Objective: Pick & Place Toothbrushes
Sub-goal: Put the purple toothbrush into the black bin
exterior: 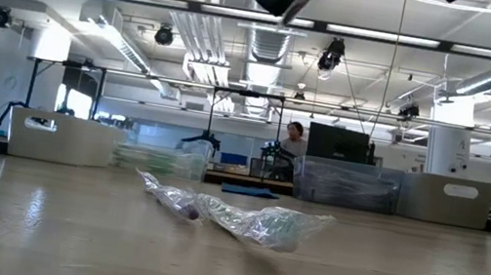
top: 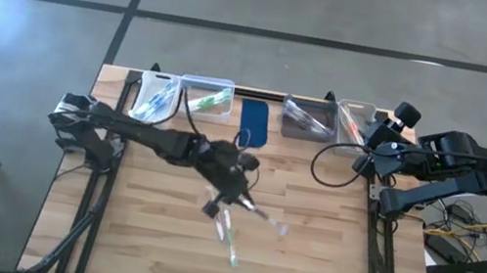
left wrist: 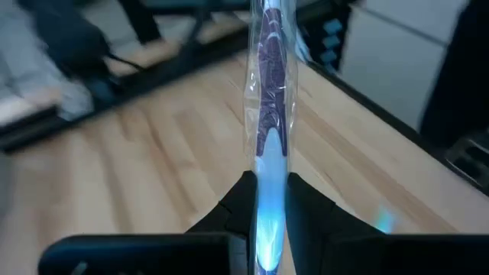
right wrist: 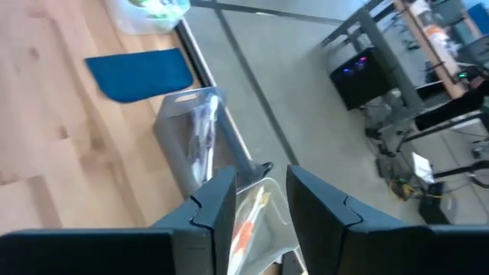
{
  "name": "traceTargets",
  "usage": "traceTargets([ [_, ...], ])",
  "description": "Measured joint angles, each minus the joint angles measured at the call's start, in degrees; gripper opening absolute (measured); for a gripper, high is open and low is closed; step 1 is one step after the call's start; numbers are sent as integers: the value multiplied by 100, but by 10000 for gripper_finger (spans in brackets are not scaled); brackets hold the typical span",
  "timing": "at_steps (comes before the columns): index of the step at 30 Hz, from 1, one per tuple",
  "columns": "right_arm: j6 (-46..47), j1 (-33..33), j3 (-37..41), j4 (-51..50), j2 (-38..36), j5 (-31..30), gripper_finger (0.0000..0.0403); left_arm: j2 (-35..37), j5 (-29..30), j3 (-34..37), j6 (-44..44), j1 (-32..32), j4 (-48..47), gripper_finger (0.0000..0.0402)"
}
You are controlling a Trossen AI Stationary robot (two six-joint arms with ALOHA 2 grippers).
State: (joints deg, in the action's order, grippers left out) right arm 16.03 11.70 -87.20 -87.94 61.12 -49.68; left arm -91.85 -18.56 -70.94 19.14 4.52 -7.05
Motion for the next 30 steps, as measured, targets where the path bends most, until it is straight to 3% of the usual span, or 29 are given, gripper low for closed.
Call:
traceTargets([
  [10,4,2,0,-10,0,374,137,0,-3,4,-230,-819,1373,47],
  [17,-50,2,0,224,0,465,150,-141,-3,4,-891,-1421,2950,49],
  [30,-980,0,0,3024,181,624,171,-260,43,4,-1882,-2142,4780,48],
])
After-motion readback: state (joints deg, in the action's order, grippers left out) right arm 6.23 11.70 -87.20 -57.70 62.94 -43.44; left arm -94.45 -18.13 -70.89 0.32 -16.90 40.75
